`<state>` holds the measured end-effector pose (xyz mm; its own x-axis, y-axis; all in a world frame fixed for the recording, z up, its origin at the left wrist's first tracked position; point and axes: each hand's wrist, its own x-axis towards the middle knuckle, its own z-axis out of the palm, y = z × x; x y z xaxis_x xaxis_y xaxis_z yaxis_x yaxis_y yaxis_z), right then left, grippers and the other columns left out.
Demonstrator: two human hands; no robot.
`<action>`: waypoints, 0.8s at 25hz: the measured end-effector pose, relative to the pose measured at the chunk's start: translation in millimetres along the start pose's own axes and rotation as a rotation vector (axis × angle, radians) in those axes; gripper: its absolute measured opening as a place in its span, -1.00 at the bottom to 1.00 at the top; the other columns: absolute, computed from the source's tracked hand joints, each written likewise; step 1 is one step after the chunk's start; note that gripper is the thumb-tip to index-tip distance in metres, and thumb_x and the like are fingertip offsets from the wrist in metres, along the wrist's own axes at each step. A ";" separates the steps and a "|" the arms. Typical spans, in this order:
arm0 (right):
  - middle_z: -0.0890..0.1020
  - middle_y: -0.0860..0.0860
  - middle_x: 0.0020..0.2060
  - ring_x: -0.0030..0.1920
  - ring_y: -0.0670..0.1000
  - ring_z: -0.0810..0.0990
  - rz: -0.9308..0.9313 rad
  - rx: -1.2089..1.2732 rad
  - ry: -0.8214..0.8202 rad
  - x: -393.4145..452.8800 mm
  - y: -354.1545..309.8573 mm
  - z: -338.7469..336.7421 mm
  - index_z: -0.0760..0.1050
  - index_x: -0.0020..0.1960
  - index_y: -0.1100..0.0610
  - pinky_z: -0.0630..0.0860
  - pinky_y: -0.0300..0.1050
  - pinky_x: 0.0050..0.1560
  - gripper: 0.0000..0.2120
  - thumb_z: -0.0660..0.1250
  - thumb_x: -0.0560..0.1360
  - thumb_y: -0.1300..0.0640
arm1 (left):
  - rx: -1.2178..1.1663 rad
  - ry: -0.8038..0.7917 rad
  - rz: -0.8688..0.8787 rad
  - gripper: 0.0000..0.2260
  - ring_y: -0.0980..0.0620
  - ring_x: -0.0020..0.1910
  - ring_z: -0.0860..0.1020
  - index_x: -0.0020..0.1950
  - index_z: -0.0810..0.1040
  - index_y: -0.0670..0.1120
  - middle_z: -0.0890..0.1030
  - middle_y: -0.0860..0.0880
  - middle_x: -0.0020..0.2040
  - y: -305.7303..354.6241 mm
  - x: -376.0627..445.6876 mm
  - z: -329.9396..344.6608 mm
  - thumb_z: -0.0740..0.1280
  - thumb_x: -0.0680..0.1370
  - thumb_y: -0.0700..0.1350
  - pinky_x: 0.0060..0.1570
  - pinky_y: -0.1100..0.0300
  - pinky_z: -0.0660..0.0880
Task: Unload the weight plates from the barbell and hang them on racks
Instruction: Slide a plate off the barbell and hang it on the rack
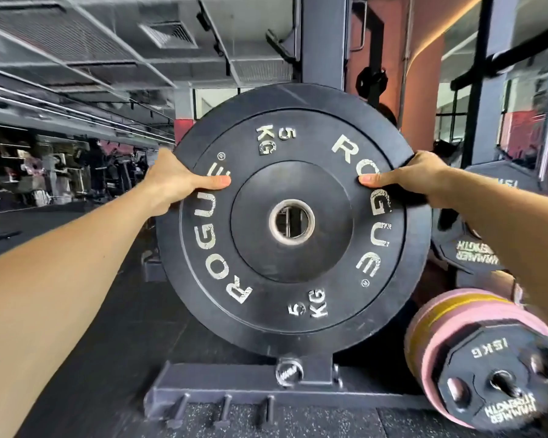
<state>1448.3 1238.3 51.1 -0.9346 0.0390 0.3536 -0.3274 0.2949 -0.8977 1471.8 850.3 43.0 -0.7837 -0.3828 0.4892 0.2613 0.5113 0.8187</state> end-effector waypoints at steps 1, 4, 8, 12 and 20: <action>0.70 -0.01 -0.14 -0.17 0.02 0.70 0.017 -0.003 -0.004 17.3 -14.4 -4.2 0.59 -0.01 0.09 0.63 -0.05 -0.16 -0.45 0.71 0.05 0.08 | -0.008 -0.008 -0.016 -0.02 0.06 -0.02 0.66 0.19 0.55 -0.04 0.69 0.07 0.01 14.9 13.2 2.7 0.71 -0.17 0.22 0.04 0.06 0.59; 0.69 -0.03 -0.18 -0.23 -0.04 0.67 0.005 0.002 -0.015 63.6 -67.9 -20.6 0.54 -0.14 0.04 0.57 -0.09 -0.17 -0.57 0.69 0.11 0.15 | -0.061 -0.037 -0.044 -0.07 0.15 -0.05 0.60 0.22 0.42 -0.13 0.62 0.09 0.00 64.9 48.9 10.2 0.73 -0.02 0.12 -0.09 0.20 0.53; 0.61 -0.09 -0.22 -0.24 -0.08 0.61 0.014 -0.019 -0.002 120.5 -152.9 -49.5 0.45 -0.17 -0.01 0.55 -0.06 -0.11 -0.54 0.69 0.12 0.13 | -0.074 -0.018 -0.091 -0.18 0.09 0.00 0.58 0.14 0.39 -0.06 0.59 0.07 0.03 142.8 114.5 1.9 0.73 0.04 0.08 0.03 0.08 0.53; 0.62 -0.10 -0.17 -0.18 -0.06 0.63 0.041 -0.009 0.001 181.0 -250.9 -91.0 0.46 -0.14 -0.03 0.55 -0.05 -0.07 -0.52 0.69 0.11 0.09 | -0.018 0.011 -0.100 -0.03 0.02 0.08 0.59 0.20 0.42 -0.05 0.62 0.04 0.10 247.7 184.5 -21.5 0.71 -0.10 0.21 0.09 0.00 0.56; 0.63 -0.10 -0.20 -0.24 -0.09 0.62 0.061 -0.007 0.015 252.7 -381.7 -157.8 0.48 -0.14 -0.01 0.55 -0.09 -0.17 -0.54 0.69 0.13 0.10 | -0.015 -0.005 -0.091 0.03 0.02 0.08 0.61 0.23 0.39 -0.07 0.61 0.03 0.11 397.8 266.7 -37.2 0.72 -0.13 0.20 0.10 -0.03 0.58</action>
<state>1359.0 1286.2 524.6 -0.9505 0.0718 0.3024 -0.2689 0.2982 -0.9159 1387.8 922.9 510.3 -0.8073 -0.4232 0.4114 0.1978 0.4627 0.8642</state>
